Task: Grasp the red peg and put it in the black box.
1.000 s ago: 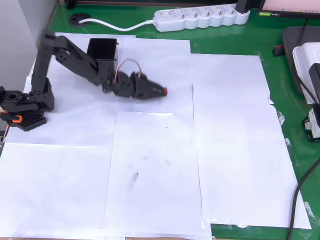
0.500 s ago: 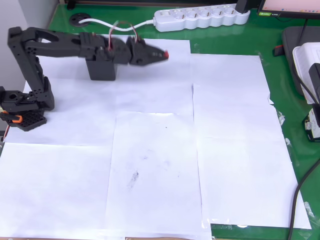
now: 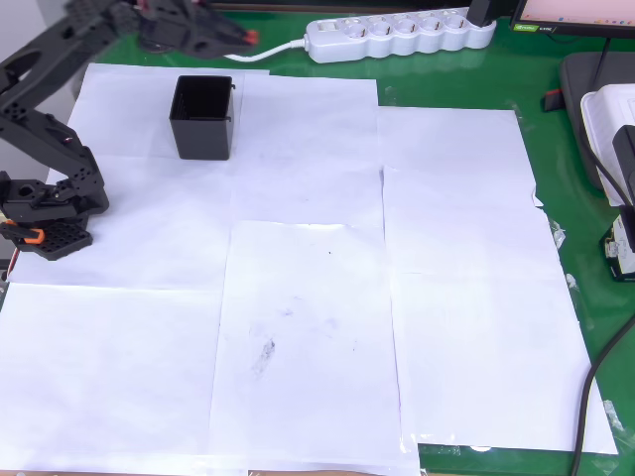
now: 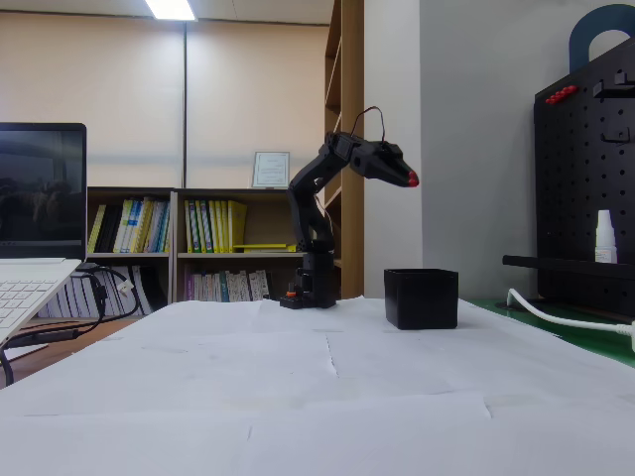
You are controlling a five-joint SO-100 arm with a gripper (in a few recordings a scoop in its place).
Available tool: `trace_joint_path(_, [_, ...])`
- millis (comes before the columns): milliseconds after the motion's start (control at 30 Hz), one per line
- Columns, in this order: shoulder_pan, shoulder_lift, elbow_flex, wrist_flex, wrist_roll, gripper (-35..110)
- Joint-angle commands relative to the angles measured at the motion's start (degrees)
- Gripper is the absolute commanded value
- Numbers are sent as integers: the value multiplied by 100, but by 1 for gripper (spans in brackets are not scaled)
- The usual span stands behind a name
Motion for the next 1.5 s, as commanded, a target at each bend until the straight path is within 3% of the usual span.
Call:
trace_joint_path(0, [-167, -325, -519, 316, 229, 0])
trace_joint_path(233, [-264, 308, -1890, 114, 132, 0])
trace_joint_path(800, [-1274, 1626, -1063, -229, 835, 0])
trace_joint_path(967, [-1248, 1986, -492, -264, 835, 5])
trace_joint_path(1200, [-1230, 2048, -387, -176, 633, 26])
trace_joint_path(1333, [-1204, 2039, -299, -114, 642, 24])
trace_joint_path(1433, [-1187, 2013, -132, -70, 826, 0])
trace_joint_path(1467, [-1187, 1925, 0, 35, 844, 0])
